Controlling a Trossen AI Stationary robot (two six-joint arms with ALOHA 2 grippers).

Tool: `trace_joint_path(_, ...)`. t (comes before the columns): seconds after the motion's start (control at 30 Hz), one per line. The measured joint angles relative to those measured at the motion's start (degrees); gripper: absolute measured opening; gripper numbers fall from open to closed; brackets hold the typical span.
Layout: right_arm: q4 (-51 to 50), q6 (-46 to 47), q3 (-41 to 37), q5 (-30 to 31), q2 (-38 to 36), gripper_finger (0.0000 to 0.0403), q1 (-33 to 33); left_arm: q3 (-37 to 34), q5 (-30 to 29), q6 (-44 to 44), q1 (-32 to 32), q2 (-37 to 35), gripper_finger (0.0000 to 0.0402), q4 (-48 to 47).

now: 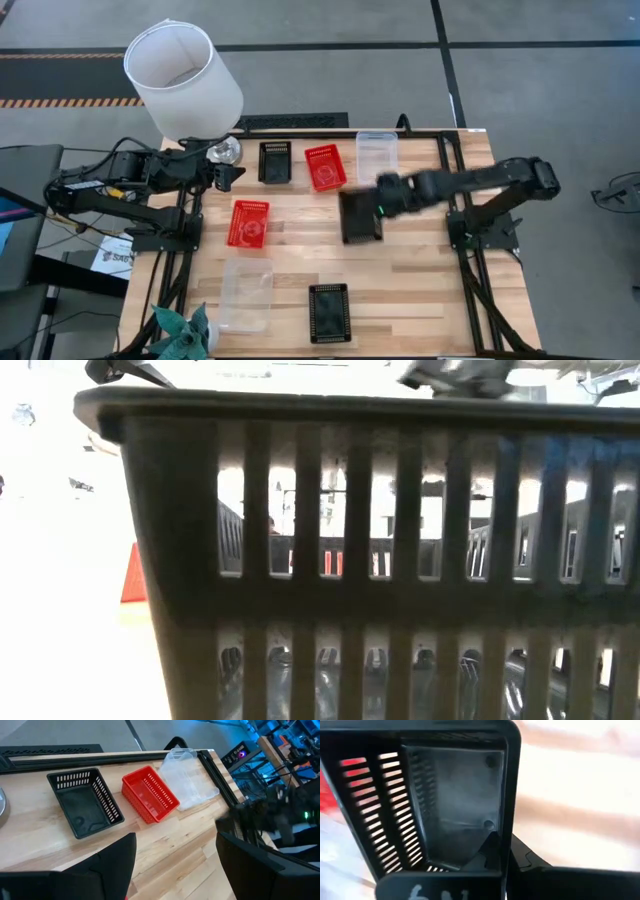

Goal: Stack baskets by color
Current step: Stack the bottom right black bin on the top black bin

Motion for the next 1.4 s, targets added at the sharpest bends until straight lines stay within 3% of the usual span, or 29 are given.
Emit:
trace_joint_path(0.23,12.2,-20.1,10.4,-1.8,8.2,0.0006,-14.2,0.0,-1.1,0.0,0.0,0.0,0.0261,0.1)
trace_joint_path(0.5,14.2,-29.8,26.4,-5.6,23.5,0.0005,-22.8,0.0,-1.1,-0.2,0.0,0.0,0.0261,0.2)
trace_joint_path(1.1,14.2,-31.7,58.2,-13.7,51.8,0.0008,-25.1,0.0,-2.0,-0.2,0.0,0.0,0.0261,0.2)
trace_joint_path(1.27,14.1,-31.6,63.6,-14.6,56.6,0.0008,-25.3,0.0,-2.1,-0.3,0.0,0.0,0.0261,0.2)
trace_joint_path(1.4,14.8,-30.8,63.3,-16.1,58.3,0.0013,-25.4,0.0,-2.2,-0.3,0.0,0.0,0.0261,0.2)
